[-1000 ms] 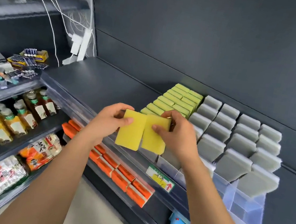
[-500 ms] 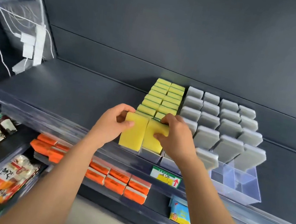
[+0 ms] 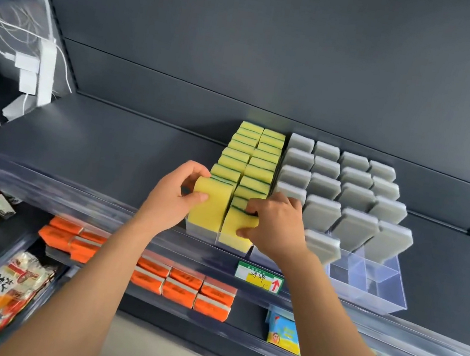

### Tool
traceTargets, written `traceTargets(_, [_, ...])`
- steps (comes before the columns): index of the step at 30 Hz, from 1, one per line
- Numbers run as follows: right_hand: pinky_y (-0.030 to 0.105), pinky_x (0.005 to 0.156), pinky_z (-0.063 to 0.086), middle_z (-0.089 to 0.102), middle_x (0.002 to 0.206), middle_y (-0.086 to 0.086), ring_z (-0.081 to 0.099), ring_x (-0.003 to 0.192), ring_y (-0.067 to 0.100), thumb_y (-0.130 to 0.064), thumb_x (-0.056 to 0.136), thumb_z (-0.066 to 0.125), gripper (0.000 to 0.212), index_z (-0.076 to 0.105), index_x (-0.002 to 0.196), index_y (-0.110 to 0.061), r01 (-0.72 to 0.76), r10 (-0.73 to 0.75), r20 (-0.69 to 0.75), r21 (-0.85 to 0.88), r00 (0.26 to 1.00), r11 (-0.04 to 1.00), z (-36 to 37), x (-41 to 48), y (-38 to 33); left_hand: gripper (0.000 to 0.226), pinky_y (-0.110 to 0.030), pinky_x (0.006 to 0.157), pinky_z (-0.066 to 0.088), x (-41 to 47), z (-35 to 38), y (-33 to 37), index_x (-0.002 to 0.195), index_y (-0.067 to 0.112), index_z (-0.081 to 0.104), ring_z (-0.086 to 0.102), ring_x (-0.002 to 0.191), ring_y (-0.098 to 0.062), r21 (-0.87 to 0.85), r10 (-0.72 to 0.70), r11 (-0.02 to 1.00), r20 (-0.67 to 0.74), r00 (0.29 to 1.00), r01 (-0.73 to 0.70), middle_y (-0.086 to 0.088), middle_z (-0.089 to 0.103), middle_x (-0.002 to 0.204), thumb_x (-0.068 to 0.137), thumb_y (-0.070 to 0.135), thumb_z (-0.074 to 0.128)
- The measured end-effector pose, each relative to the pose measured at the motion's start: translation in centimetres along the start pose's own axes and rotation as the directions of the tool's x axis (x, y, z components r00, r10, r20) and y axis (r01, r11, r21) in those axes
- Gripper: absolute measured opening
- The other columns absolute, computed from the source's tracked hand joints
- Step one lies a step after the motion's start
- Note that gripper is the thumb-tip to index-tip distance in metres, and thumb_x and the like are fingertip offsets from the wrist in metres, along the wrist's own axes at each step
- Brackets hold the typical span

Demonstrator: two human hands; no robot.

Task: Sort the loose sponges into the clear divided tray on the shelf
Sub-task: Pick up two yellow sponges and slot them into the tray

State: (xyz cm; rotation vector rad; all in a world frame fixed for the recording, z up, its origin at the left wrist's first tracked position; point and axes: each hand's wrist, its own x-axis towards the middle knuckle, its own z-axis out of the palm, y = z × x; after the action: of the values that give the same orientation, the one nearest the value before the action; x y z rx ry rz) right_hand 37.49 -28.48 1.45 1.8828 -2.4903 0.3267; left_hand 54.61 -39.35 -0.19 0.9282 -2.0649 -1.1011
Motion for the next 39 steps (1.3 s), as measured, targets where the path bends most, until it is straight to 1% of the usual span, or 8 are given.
traceTargets(6, [0.035,0.085,0.022,0.068,0.084,-0.002,0.047,0.099,0.023,-0.044,0.068,0.077,0.036,0.069,0.096,-0.022,-0.005,-0.008,-0.152,-0.086,0.988,0.996,1.4,-0.3,-0.7,0.043,-0.021,0.073,0.044,0.0,-0.6,0.1,0.104,0.047,0.048,0.054,0.089,-0.002,0.149,0.066,0.986,0.074,0.995,-0.076,0.028,0.052,0.103,0.085,0.010,0.063])
traceTargets(10, [0.036,0.084,0.030,0.066,0.086,-0.001,0.048,0.094,0.026,-0.044,0.066,0.078,0.035,0.071,0.091,-0.020,0.016,-0.039,-0.173,-0.130,0.984,0.991,1.5,-0.6,-0.5,0.035,-0.023,0.075,0.039,0.2,0.3,0.4,0.111,0.032,0.051,0.048,0.092,-0.004,0.274,0.154,0.949,0.031,0.988,-0.157,0.023,0.047,0.106,0.087,0.008,0.060])
traceTargets(16, [0.037,0.078,0.037,0.061,0.082,0.001,0.050,0.087,0.027,-0.043,0.059,0.083,0.034,0.074,0.082,-0.020,0.006,-0.051,-0.211,-0.209,0.976,0.978,1.4,-0.9,-1.0,0.038,-0.020,0.062,0.038,0.6,-1.1,0.2,0.097,0.042,0.046,0.051,0.077,-0.002,0.265,0.059,0.959,0.147,0.987,-0.097,0.025,0.051,0.097,0.086,0.010,0.062])
traceTargets(22, [0.032,0.065,0.038,0.062,0.067,-0.003,0.054,0.071,0.023,-0.040,0.048,0.089,0.049,0.061,0.081,-0.017,-0.013,-0.046,-0.269,-0.213,0.962,0.977,1.5,-1.4,-1.4,0.031,-0.017,0.063,0.031,0.2,0.5,0.6,0.105,0.028,0.049,0.042,0.079,-0.003,0.429,0.188,0.884,0.035,0.982,-0.185,0.021,0.045,0.100,0.086,0.006,0.059])
traceTargets(25, [0.032,0.065,0.039,0.061,0.070,-0.002,0.053,0.072,0.024,-0.039,0.048,0.088,0.042,0.065,0.075,-0.018,0.011,-0.078,-0.280,-0.232,0.957,0.973,1.4,-1.5,-1.2,0.033,-0.014,0.062,0.031,0.1,0.0,0.1,0.101,0.030,0.047,0.044,0.075,0.001,0.413,0.185,0.891,0.055,0.981,-0.192,0.023,0.045,0.097,0.085,0.005,0.061])
traceTargets(29, [0.033,0.069,0.040,0.061,0.074,-0.002,0.053,0.076,0.023,-0.036,0.055,0.085,0.031,0.067,0.073,-0.019,0.032,-0.100,-0.257,-0.257,0.961,0.966,1.3,-1.4,-1.1,0.031,-0.019,0.069,0.034,-0.3,0.5,-0.4,0.104,0.023,0.049,0.044,0.083,-0.004,0.469,0.215,0.868,-0.053,0.975,-0.166,0.013,0.050,0.102,0.084,0.001,0.060])
traceTargets(36, [0.032,0.068,0.038,0.061,0.070,-0.002,0.054,0.074,0.024,-0.033,0.057,0.085,0.028,0.066,0.070,-0.017,-0.003,-0.063,-0.285,-0.225,0.956,0.974,1.6,-1.3,-1.3,0.041,-0.014,0.057,0.031,0.1,-1.2,-0.9,0.092,0.041,0.046,0.050,0.069,0.007,0.393,0.062,0.909,0.204,0.977,-0.140,0.022,0.052,0.095,0.082,0.006,0.065])
traceTargets(39, [0.033,0.068,0.038,0.062,0.071,-0.002,0.054,0.075,0.024,-0.033,0.057,0.086,0.028,0.067,0.071,-0.017,-0.016,-0.048,-0.291,-0.212,0.956,0.977,1.7,-1.3,-1.4,0.034,-0.016,0.063,0.035,-0.3,-0.3,-1.2,0.106,0.030,0.057,0.049,0.072,0.001,0.459,0.073,0.875,0.191,0.979,-0.155,0.014,0.053,0.102,0.083,0.006,0.065])
